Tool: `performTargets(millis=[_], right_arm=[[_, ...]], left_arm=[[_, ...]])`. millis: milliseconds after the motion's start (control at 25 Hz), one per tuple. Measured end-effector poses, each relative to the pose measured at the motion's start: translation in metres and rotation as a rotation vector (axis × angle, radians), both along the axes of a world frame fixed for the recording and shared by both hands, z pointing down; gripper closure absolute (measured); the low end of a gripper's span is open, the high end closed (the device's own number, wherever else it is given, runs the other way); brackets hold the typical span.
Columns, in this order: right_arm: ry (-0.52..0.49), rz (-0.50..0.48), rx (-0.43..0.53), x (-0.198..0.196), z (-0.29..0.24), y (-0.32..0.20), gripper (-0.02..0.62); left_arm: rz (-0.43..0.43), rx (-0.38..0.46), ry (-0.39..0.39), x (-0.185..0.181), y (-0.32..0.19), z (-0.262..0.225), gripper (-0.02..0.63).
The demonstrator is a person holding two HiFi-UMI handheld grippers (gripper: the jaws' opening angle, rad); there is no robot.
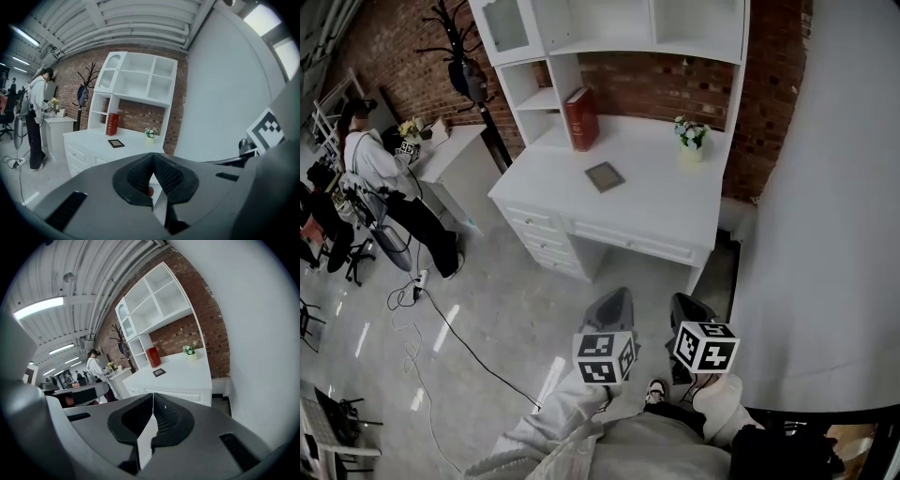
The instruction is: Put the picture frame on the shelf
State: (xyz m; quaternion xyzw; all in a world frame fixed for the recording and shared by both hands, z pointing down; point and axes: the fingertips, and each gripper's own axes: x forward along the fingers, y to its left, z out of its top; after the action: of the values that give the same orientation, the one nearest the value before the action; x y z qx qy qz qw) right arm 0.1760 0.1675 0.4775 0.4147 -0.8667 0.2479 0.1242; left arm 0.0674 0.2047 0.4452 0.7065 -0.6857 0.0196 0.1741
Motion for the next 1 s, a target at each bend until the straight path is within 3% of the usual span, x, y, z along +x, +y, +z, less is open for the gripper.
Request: performTargets(millis=[280, 600, 1000], right_arm=[[0.005, -0.022, -0.029, 0.013, 0.008, -0.062, 0.571], [0.017, 0.000, -0.089, 0.030, 0.032, -0.109, 0.571], [0.057, 0.001, -0.104, 0.013, 0.049, -0.171, 0.571]], left_arm=[[-0.033, -0.023, 0.021, 0.007, -0.061, 0.006, 0.598], [-0.009, -0.050, 0.013, 0.022, -0.113, 0.019, 0.598], [-0.027, -0.063, 0.048, -0.009, -0.182, 0.037, 0.598]])
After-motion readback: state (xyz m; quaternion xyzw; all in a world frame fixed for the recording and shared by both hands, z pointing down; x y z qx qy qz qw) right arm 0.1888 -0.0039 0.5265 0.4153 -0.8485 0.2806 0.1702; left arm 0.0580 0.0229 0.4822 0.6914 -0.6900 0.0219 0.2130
